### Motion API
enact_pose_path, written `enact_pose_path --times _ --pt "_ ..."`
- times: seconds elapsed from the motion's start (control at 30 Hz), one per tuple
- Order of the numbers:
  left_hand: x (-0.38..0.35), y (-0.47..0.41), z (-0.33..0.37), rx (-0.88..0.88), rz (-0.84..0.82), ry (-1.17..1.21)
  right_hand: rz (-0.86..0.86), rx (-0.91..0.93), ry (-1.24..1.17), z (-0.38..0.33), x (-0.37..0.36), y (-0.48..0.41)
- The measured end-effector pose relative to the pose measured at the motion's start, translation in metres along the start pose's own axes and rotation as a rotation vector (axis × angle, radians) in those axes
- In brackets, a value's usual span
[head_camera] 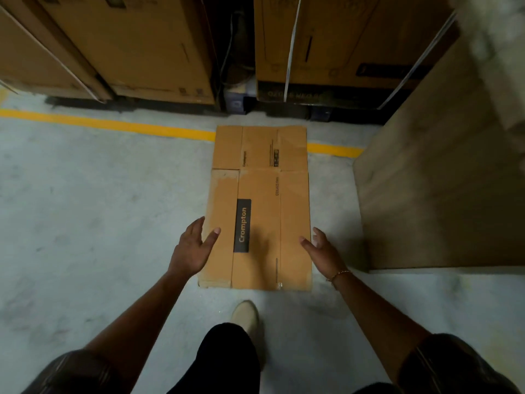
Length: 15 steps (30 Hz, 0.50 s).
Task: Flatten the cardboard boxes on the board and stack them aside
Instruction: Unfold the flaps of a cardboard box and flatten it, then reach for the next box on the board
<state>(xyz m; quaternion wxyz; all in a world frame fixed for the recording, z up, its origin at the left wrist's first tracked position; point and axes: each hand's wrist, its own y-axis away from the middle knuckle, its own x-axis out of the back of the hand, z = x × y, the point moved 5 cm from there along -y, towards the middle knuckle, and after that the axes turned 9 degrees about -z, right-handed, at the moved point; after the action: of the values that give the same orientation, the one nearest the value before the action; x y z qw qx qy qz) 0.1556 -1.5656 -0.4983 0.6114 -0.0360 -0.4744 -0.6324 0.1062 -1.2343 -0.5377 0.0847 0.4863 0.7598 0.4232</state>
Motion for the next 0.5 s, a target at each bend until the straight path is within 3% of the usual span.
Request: enact_pose_path --times 0.27,0.5 --pt "0.108 0.129 0.161 -0.138 -0.059 -0.040 0.015 0.084 -0.023 -0.136 0.077 0.194" --pt "0.141 0.200 0.332 -0.417 -0.193 -0.178 0.222 0.166 -0.094 -0.188 0.170 0.340"
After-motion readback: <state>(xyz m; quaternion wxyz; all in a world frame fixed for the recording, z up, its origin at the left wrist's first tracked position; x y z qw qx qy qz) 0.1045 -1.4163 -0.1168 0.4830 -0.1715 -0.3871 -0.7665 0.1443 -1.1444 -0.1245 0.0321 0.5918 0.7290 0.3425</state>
